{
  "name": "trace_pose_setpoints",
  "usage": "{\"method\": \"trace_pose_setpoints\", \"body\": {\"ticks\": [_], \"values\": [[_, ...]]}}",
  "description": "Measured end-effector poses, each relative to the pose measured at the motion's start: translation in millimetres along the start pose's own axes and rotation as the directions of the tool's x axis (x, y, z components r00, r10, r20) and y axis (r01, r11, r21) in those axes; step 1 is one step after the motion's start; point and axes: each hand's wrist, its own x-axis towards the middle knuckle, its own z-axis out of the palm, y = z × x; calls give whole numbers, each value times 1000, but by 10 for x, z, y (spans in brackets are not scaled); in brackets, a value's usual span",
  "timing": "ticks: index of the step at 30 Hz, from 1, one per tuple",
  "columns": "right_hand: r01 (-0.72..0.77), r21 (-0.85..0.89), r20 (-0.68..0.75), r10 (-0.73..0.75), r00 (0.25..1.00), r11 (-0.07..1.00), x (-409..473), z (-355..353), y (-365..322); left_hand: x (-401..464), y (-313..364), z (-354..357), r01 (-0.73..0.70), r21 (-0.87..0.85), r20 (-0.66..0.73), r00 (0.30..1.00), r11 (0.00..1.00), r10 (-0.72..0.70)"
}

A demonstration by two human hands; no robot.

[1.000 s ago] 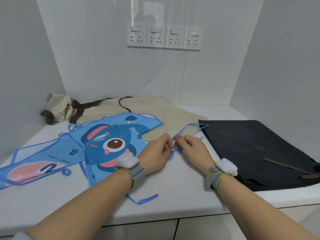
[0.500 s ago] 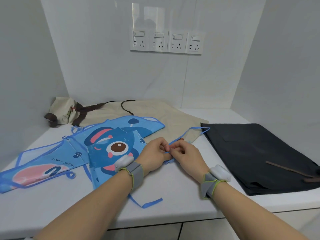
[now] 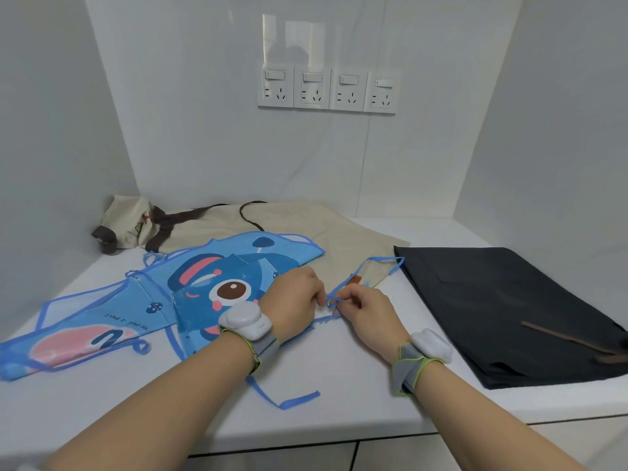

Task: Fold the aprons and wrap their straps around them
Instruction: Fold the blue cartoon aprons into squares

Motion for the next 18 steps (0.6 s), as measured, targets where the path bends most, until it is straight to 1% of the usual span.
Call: {"method": "trace_pose_setpoints", "body": {"ticks": [4, 7, 9, 11, 13, 14, 15, 16, 18], "values": [[6, 136, 9, -7, 1000, 991, -3, -20, -4, -7, -16, 56, 15, 21, -22, 1000, 1000, -14], [-3, 194, 10, 1, 1000, 981, 1, -22, 1, -2, 40, 120, 29, 26, 53, 998, 999, -30], [-7, 204, 8, 5, 1000, 979, 10, -18, 22, 3, 71, 137, 70, -15, 58, 996, 997, -69], [-13, 199, -6, 14, 1000, 980, 18, -10, 42, 12, 88, 106, 105, -79, 1, 994, 991, -106], [-17, 172, -22, 21, 1000, 985, 29, 0, 59, 21, 102, 15, 166, -174, -41, 984, 971, -175], [-20, 153, -25, 24, 999, 988, 36, 3, 67, 25, 111, -53, 213, -263, -35, 973, 941, -230], [-20, 136, -25, 23, 999, 990, 42, 6, 74, 29, 122, -134, 266, -382, -2, 958, 885, -288], [-18, 122, -21, 21, 1000, 992, 45, 8, 77, 26, 136, -221, 297, -519, 44, 946, 802, -322], [-10, 109, -16, 12, 1000, 994, 45, 13, 81, 27, 176, -376, 284, -734, 95, 943, 617, -320]]}}
